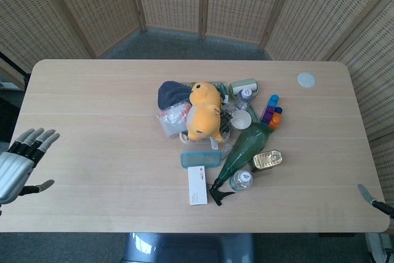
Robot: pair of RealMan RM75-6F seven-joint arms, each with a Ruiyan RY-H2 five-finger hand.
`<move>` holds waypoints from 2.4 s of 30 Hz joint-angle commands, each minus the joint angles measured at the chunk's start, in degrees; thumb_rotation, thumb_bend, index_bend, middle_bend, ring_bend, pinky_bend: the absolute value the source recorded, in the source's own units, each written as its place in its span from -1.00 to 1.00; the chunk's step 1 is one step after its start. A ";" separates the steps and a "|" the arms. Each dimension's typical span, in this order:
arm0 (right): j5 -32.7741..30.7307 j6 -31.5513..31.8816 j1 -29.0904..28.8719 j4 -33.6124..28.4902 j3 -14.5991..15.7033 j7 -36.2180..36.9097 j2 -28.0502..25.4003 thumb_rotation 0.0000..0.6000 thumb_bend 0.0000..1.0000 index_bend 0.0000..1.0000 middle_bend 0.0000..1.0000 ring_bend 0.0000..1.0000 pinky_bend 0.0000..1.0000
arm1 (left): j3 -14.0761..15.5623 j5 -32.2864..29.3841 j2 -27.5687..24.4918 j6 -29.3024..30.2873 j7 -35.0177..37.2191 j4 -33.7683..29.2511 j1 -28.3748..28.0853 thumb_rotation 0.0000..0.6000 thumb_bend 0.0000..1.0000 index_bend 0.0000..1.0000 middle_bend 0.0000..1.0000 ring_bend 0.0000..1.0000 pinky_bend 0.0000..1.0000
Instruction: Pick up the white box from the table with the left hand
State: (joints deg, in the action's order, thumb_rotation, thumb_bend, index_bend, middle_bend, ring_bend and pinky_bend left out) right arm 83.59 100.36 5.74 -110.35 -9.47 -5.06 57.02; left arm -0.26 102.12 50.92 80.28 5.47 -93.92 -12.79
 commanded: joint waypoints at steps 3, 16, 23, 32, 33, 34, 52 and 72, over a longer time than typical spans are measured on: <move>0.32 0.30 0.23 -0.23 0.13 -0.07 -0.16 0.69 -1.00 -1.00 -1.00 -1.00 -1.00 | 1.23 16.23 5.08 1.23 11.92 15.85 -11.11 1.00 -1.00 -1.00 -1.00 -1.00 -1.00; 0.06 0.06 0.42 -0.40 0.14 1.43 -0.81 0.69 -1.00 -1.00 -1.00 -1.00 -1.00 | 4.91 25.95 15.65 -2.88 14.88 21.63 -24.26 1.00 -1.00 -1.00 -1.00 -1.00 -1.00; -0.51 -0.26 0.54 -0.42 -0.04 3.48 -1.55 0.69 -1.00 -1.00 -1.00 -1.00 -1.00 | 5.43 26.19 20.14 -8.52 12.63 20.21 -30.11 1.00 -1.00 -1.00 -1.00 -1.00 -1.00; -0.77 -0.57 0.75 -0.41 -0.04 5.95 -2.44 0.69 -1.00 -1.00 -1.00 -1.00 -1.00 | 6.50 25.67 26.03 -14.14 10.35 21.32 -36.00 1.00 -1.00 -1.00 -1.00 -1.00 -1.00; -0.84 -0.65 0.75 -0.40 -0.05 6.22 -2.52 0.69 -1.00 -1.00 -1.00 -1.00 -1.00 | 6.62 25.66 26.70 -14.69 10.07 21.62 -36.59 1.00 -1.00 -1.00 -1.00 -1.00 -1.00; -0.91 -0.76 0.73 -0.38 -0.06 6.44 -2.60 0.70 -1.00 -1.00 -1.00 -1.00 -1.00 | 6.72 25.56 27.45 -15.25 9.84 21.95 -37.14 1.00 -1.00 -1.00 -1.00 -1.00 -1.00; -1.75 -1.50 1.07 0.48 -0.15 11.48 -4.43 0.68 -1.00 -1.00 -1.00 -1.00 -1.00 | 6.46 18.99 43.41 -24.98 7.80 31.25 -46.25 1.00 -1.00 -1.00 -1.00 -1.00 -1.00; -2.31 -0.83 2.16 0.90 -0.14 15.42 -6.01 0.70 -1.00 -1.00 -1.00 -1.00 -1.00 | 7.79 13.57 53.23 -26.98 6.62 37.85 -52.00 1.00 -1.00 -0.91 -0.99 -1.00 -0.73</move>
State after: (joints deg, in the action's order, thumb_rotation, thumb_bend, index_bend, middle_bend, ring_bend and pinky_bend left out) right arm 81.29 99.52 7.90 -109.44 -9.61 10.35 51.02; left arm 7.49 115.96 104.18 52.83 12.70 -56.15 -64.73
